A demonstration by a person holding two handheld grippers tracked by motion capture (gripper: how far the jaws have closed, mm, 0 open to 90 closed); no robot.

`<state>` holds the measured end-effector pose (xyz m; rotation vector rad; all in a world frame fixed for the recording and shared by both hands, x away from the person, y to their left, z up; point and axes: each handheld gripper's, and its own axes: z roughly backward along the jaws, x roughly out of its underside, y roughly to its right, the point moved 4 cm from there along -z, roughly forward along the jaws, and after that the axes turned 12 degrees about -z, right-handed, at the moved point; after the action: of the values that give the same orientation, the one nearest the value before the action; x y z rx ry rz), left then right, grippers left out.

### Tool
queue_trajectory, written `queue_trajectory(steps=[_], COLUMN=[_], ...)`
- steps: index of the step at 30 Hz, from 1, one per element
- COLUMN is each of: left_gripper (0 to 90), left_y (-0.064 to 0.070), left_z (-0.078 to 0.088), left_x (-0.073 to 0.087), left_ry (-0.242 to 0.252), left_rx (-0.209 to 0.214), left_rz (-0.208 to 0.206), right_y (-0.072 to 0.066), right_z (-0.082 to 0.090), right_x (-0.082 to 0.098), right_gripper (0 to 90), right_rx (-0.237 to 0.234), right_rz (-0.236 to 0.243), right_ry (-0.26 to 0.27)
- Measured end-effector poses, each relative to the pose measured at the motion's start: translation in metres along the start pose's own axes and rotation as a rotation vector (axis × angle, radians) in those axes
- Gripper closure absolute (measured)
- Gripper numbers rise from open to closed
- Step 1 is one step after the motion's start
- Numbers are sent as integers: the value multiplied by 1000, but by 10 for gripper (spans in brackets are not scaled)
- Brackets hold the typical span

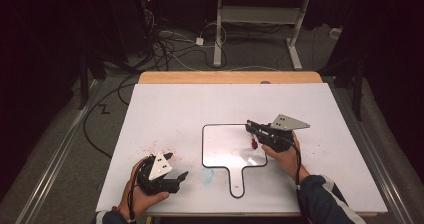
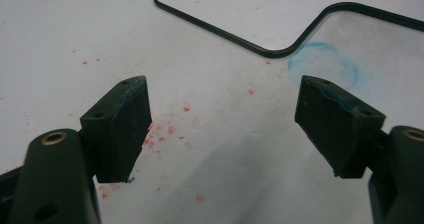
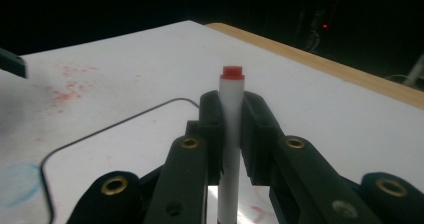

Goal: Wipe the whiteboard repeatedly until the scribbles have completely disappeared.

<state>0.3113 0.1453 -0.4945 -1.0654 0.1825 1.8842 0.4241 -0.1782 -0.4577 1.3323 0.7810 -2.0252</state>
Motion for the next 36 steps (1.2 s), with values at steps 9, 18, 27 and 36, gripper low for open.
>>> queue_trajectory(steps=[9, 18, 27, 36], left_gripper=[217, 217, 219, 219], left_y=[1, 0, 2, 1], left_z=[-1, -1, -1, 0], left_x=[-1, 0, -1, 0], left_ry=[0, 5, 6, 7], left_rx=[7, 9, 10, 13], left_rz=[-2, 3, -2, -1], right_y=[25, 14, 41, 30], right_z=[-5, -20, -25, -33], right_x=[-5, -6, -12, -11], right_gripper=[815, 815, 815, 815], right_rx=[111, -18, 82, 11], right_rz=[-9, -46, -48, -86], right_ry=[23, 1, 6, -6])
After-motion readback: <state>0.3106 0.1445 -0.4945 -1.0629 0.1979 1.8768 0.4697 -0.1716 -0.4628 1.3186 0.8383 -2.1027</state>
